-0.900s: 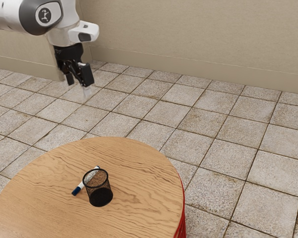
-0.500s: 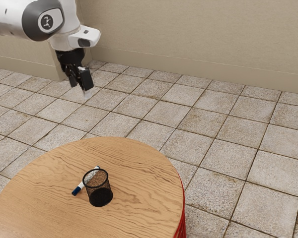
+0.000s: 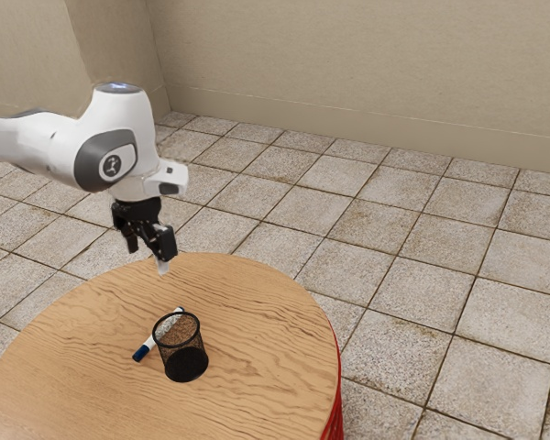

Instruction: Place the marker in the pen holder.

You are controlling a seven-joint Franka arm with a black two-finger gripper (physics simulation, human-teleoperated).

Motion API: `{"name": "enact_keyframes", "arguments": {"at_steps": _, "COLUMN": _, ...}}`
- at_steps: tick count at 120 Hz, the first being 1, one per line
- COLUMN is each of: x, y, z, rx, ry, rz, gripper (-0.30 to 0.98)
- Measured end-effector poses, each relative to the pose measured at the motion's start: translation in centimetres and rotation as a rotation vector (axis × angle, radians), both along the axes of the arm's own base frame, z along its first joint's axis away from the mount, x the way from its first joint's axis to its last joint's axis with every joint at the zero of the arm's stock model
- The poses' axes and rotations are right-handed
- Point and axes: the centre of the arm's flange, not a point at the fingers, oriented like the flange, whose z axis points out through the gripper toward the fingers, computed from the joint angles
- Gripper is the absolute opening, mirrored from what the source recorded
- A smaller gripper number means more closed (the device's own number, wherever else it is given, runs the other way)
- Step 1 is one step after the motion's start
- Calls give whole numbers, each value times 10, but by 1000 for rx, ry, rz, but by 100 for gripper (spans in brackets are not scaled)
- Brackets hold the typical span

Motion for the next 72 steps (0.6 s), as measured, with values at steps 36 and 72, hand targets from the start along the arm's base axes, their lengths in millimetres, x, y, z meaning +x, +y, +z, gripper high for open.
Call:
{"name": "enact_keyframes", "arguments": {"at_steps": 36, "x": 7, "y": 9, "z": -81, "rx": -62, "ry": -54, "rz": 163, "gripper": 68}}
{"name": "enact_keyframes", "arguments": {"at_steps": 72, "x": 20, "y": 10, "z": -140, "rx": -62, "ry": -40, "rz": 243, "gripper": 44}}
